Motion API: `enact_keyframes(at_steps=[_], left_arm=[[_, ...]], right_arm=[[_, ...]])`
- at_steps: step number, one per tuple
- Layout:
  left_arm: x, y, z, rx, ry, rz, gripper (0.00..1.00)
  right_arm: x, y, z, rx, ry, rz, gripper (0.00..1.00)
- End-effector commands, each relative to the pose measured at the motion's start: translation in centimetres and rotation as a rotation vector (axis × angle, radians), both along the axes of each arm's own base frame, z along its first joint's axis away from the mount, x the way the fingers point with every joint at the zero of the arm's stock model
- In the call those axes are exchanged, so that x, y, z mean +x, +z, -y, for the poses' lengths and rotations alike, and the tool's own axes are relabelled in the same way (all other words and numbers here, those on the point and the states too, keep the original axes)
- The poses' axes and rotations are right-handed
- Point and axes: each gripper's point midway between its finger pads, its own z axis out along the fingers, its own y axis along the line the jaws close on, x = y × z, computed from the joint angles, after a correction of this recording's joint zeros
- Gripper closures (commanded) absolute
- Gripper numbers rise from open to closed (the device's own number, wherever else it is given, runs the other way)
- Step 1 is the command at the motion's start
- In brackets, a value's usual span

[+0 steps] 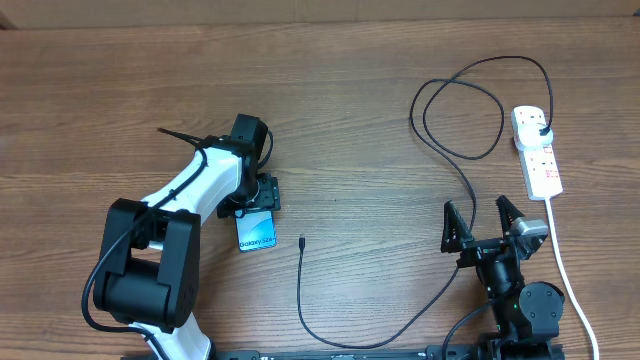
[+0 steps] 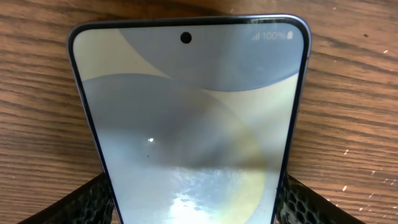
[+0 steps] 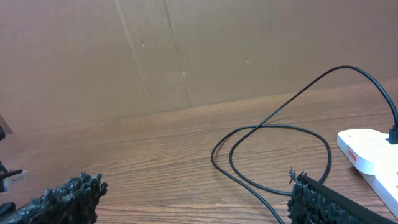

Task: Plug charger to phone and switch on socket

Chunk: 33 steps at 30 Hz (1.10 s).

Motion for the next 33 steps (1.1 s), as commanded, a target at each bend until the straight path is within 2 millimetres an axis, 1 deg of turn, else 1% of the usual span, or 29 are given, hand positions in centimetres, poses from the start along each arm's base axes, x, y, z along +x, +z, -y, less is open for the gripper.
enact_keyframes(at_steps=[1, 11, 15, 17, 19, 22, 23, 26, 29, 33], left_arm=[[-3.1, -3.4, 1.5, -0.090, 0.001, -0.140, 0.28], [-3.0, -3.4, 1.5, -0.091, 0.001, -0.138, 0.27], [-3.0, -3.4, 1.5, -0.091, 0.001, -0.138, 0.28], [-3.0, -3.4, 1.5, -0.091, 0.001, -0.138, 0.28], [-3.0, -3.4, 1.5, -0.091, 0.001, -0.136, 0.27], [-2.9, -3.4, 1.5, -0.092, 0.001, -0.134, 0.27], [-2.9, -3.4, 1.5, -0.092, 0.001, -0.134, 0.27], [-2.9, -3.4, 1.5, -0.092, 0.001, -0.134, 0.27], [-2.9, -3.4, 1.5, -0.092, 0.001, -0.134, 0.27], [-2.9, -3.4, 1.5, -0.092, 0.001, -0.134, 0.28]], right_arm=[[0.0, -0.2, -0.2, -0.004, 0.008, 0.004, 0.00], [-0.1, -0.1, -0.3, -0.002, 0.016, 0.007, 0.00], [-0.2, 0.0, -1.1, 0.001, 0.062, 0.010, 0.00], [-0.5, 0.1, -2.1, 0.007, 0.124, 0.013, 0.00], [-0.8, 0.6, -3.0, 0.054, 0.178, 0.017, 0.00], [-1.1, 1.0, -3.1, 0.109, 0.187, -0.011, 0.00], [-1.2, 1.4, -3.1, 0.108, 0.187, -0.009, 0.00], [-1.8, 3.7, -3.1, 0.107, 0.188, 0.013, 0.00], [-2.9, 6.8, -3.1, 0.105, 0.188, 0.028, 0.00], [-4.8, 12.3, -3.0, 0.105, 0.189, 0.042, 0.00]])
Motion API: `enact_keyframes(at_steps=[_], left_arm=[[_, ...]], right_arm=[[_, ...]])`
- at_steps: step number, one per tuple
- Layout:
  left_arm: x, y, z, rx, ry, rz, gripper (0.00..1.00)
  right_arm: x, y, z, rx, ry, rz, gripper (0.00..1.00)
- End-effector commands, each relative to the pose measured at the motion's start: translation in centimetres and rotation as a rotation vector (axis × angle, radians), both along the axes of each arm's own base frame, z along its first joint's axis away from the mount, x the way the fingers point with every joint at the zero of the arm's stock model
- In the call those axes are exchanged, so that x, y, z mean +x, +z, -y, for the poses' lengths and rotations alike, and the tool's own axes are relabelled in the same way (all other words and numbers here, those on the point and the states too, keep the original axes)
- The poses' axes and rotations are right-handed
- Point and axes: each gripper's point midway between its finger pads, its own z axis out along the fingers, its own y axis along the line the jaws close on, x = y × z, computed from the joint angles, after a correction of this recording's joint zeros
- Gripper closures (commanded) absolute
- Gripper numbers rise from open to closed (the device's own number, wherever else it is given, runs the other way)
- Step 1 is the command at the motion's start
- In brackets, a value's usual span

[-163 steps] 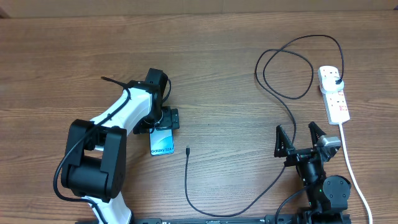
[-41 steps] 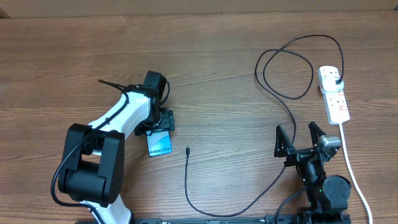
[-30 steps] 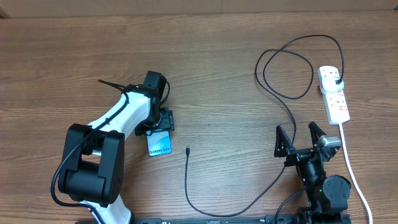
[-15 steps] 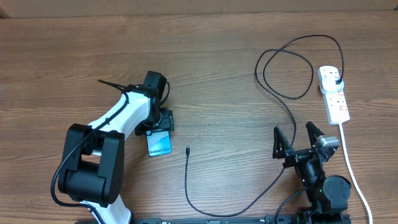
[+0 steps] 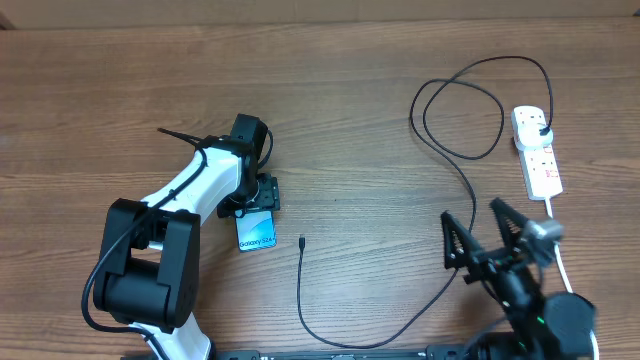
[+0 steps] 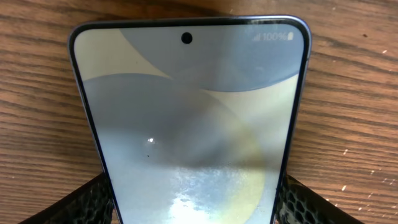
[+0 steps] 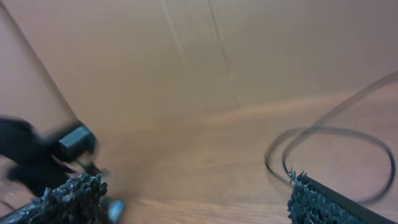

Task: Plug charger to phone and switch on socket
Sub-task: 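Raise the right arm and move the right gripper toward the phone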

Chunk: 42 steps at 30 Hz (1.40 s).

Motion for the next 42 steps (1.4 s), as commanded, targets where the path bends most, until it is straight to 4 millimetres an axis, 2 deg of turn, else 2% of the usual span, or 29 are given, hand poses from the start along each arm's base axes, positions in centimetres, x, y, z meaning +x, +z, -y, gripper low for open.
enact_keyframes(at_steps=[1, 5, 9, 11, 14, 17, 19, 28, 34, 39, 42], left_arm=[[-3.0, -3.5, 1.5, -0.090, 0.000, -0.135, 0.28], [-3.0, -3.5, 1.5, -0.090, 0.000, -0.136, 0.35], [-3.0, -3.5, 1.5, -0.091, -0.001, -0.137, 0.52], [-3.1, -3.4, 1.6, -0.098, -0.006, -0.142, 0.52], [-3.3, -3.3, 2.3, -0.148, -0.041, -0.151, 0.52], [-3.2, -2.7, 2.7, -0.190, -0.062, -0.164, 0.54], [-3.1, -2.1, 2.9, -0.209, -0.061, -0.177, 0.54], [-2.3, 2.1, 4.2, -0.329, -0.123, -0.222, 0.55], [-2.3, 4.8, 6.6, -0.478, -0.170, -0.243, 0.55], [-2.5, 6.1, 8.1, -0.592, -0.202, -0.244, 0.55], [-2.5, 6.2, 8.3, -0.604, -0.210, -0.242, 0.55]], right_arm=[[-1.8, 6.2, -0.2, 0.009, 0.014, 0.064, 0.00], [-2.7, 9.9, -0.2, -0.003, 0.014, -0.024, 0.00], [-2.4, 11.6, -0.3, -0.005, 0.019, -0.157, 0.00], [-2.1, 12.7, -0.8, 0.002, 0.054, -0.172, 0.00], [-2.1, 13.0, -2.2, 0.011, 0.138, -0.187, 0.00], [-3.1, 12.7, -4.1, 0.027, 0.267, -0.210, 0.00], [-3.6, 12.6, -4.6, 0.034, 0.308, -0.220, 0.00], [-3.7, 11.3, -4.6, 0.069, 0.302, -0.295, 0.00], [-2.5, 9.3, -4.7, 0.101, 0.295, -0.402, 0.00], [-1.1, 7.0, -4.7, 0.116, 0.289, -0.528, 0.00], [-0.1, 5.5, -5.0, 0.130, 0.301, -0.611, 0.00]])
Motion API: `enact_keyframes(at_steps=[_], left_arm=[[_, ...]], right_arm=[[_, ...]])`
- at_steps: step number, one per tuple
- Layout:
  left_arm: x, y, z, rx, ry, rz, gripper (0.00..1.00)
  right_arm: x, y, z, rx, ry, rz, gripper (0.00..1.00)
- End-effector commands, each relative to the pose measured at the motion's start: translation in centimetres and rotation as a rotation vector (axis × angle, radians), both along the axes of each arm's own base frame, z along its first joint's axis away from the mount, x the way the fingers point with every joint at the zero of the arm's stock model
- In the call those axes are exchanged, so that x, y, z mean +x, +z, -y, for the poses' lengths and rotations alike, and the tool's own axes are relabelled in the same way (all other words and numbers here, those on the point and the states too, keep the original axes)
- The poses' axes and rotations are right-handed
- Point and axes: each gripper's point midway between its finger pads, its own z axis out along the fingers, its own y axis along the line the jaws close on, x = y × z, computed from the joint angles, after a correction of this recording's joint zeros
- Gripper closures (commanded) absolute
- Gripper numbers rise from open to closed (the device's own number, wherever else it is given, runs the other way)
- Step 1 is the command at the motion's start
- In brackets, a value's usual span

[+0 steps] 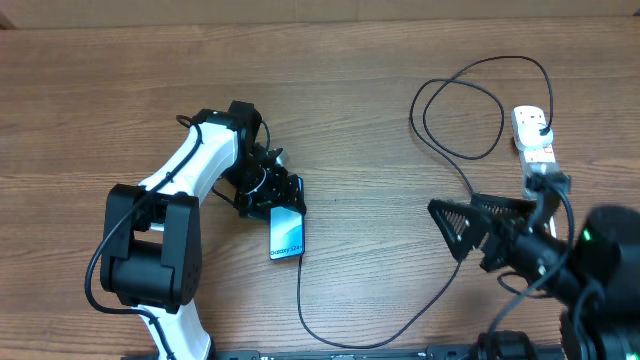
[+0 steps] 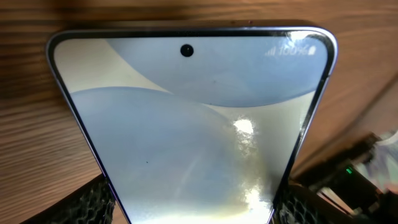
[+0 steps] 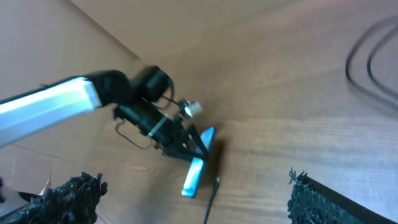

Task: Plug charger to phone and switch on socket
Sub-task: 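Raise the right arm and move the right gripper toward the phone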

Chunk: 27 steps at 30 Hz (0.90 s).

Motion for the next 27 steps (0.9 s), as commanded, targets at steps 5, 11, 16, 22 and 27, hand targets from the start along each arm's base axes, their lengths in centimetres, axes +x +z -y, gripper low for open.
enact_keyframes(at_steps=[5, 11, 16, 22, 27], left_arm=[[0.5, 1.2, 1.3, -0.104, -0.017, 0.019, 0.55], [0.7, 1.2, 1.3, -0.105, -0.018, 0.026, 0.53], [0.7, 1.2, 1.3, -0.105, -0.018, 0.027, 0.53], [0.7, 1.2, 1.3, -0.105, -0.018, 0.026, 0.53], [0.7, 1.2, 1.3, -0.105, -0.018, 0.026, 0.53]], right_arm=[[2.1, -3.5, -1.2, 0.034, 0.071, -0.197, 0.00], [3.5, -6.8, -3.2, 0.031, 0.181, -0.336, 0.00], [4.6, -9.4, -5.6, 0.011, 0.261, -0.418, 0.00], [5.8, -11.6, -8.4, -0.008, 0.343, -0.445, 0.00], [6.3, -13.7, -10.6, -0.044, 0.393, -0.464, 0.00]])
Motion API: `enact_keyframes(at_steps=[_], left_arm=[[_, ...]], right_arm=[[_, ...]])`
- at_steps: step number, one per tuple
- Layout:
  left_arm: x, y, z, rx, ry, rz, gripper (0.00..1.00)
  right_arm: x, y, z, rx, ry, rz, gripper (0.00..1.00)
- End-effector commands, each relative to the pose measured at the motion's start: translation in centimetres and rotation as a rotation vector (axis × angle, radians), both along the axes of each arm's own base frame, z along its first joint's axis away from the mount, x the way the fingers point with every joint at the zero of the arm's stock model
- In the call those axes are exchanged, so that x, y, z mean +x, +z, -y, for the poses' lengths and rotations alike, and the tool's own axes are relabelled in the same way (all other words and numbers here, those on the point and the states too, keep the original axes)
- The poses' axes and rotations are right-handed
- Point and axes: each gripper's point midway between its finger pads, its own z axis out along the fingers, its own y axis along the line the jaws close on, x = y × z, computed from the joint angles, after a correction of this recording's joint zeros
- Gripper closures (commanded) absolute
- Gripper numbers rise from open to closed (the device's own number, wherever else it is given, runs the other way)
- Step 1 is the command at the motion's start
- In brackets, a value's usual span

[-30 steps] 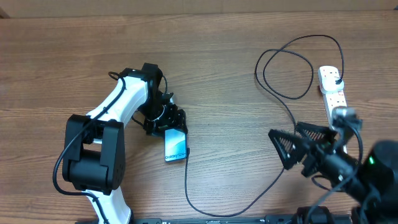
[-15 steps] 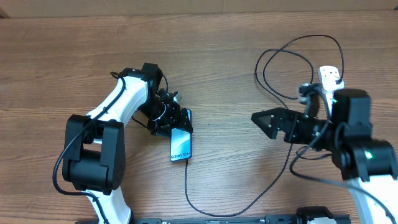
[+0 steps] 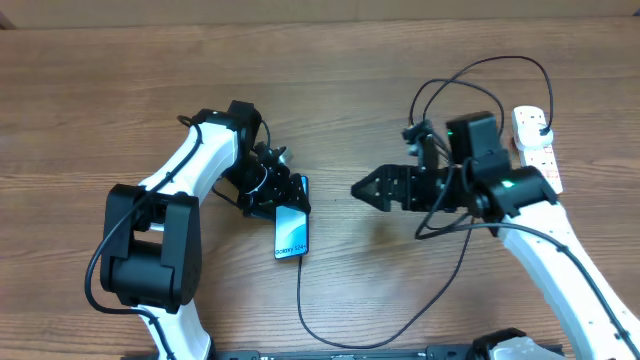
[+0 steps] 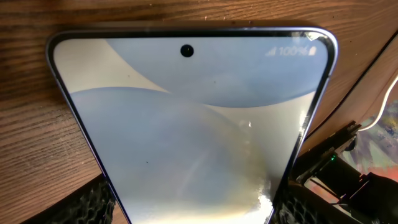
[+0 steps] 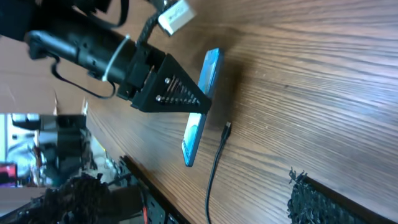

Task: Plug charger to phone and switch on socket

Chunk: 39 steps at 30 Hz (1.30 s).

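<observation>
A blue-edged phone (image 3: 292, 235) with a lit screen (image 4: 186, 124) is held by its upper part in my left gripper (image 3: 288, 202), which is shut on it. The black charger cable's plug (image 5: 227, 129) lies on the table just beside the phone's lower end. From there the cable (image 3: 315, 320) loops along the front edge and runs up to the white socket strip (image 3: 528, 120) at the far right. My right gripper (image 3: 358, 189) is open and empty, hovering mid-table with its fingers pointing left at the phone.
The cable makes loose loops (image 3: 460, 110) on the wooden table (image 3: 120, 90) behind my right arm. That arm (image 3: 520, 200) partly covers the socket strip. A brown cardboard wall runs along the table's far edge.
My right gripper has gone from the front right of the table to the middle, much closer to the phone. The phone in my left gripper has shifted slightly to the right.
At first my left gripper held the phone left of the plug, while my right arm rested open at the front right. The right arm then rose. After that the phone was next to the cable's plug. Now the right gripper faces the phone from mid-table.
</observation>
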Motion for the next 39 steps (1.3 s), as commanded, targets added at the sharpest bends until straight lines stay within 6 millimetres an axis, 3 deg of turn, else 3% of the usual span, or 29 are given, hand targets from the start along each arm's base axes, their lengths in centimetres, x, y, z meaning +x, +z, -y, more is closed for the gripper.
enact_keyframes(at_steps=[1, 12, 24, 39], left_arm=[[0.6, 0.8, 0.5, -0.045, -0.004, 0.017, 0.52], [0.5, 0.8, 0.5, -0.046, -0.010, 0.016, 0.52], [0.1, 0.8, 0.4, -0.042, -0.009, -0.002, 0.52], [-0.3, 1.5, 1.1, -0.095, -0.020, -0.018, 0.53]], right_arm=[[-0.1, -1.2, -1.4, -0.013, 0.042, -0.011, 0.00], [1.5, -4.6, -4.5, -0.026, 0.063, -0.044, 0.00], [2.3, -6.1, -4.6, -0.037, 0.022, -0.069, 0.00], [1.8, -7.4, -5.0, -0.015, 0.008, -0.082, 0.00]])
